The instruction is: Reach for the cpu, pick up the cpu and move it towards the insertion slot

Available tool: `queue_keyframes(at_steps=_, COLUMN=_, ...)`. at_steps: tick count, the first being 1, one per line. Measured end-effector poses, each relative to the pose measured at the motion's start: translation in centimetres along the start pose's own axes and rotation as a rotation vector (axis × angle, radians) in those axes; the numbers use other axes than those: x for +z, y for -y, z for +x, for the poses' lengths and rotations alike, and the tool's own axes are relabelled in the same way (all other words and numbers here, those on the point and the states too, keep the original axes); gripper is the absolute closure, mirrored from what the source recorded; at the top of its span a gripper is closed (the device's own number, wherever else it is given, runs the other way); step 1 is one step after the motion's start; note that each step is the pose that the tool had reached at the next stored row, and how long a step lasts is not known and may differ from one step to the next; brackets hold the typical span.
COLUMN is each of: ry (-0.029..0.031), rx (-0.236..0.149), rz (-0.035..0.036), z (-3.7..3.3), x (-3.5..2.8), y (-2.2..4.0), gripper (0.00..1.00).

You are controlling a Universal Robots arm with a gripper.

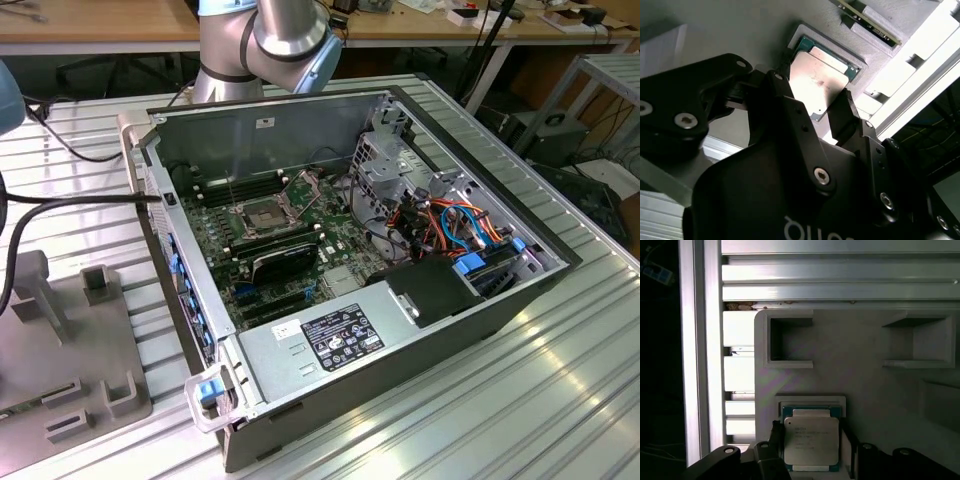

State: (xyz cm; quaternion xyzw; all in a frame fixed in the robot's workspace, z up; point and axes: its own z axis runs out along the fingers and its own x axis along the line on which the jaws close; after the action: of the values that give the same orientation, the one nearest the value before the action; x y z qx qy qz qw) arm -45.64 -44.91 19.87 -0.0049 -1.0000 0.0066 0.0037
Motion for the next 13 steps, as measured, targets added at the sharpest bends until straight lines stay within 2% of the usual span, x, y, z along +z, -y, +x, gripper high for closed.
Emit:
queue_keyframes(at_steps=3, ry=0.0, rx=0.0, rz=0.0, z=0.0, x=-0.6, y=0.01, gripper=0.45)
queue_keyframes(at_steps=8, ry=0.0, rx=0.0, rz=0.0, z=0.02, x=-2.19, y=0.03, gripper=0.45)
queue_keyframes(at_steps=13, ry=0.0002, rx=0.0, rz=0.0, z=0.02, x=-2.24, y=0.03, gripper=0.45)
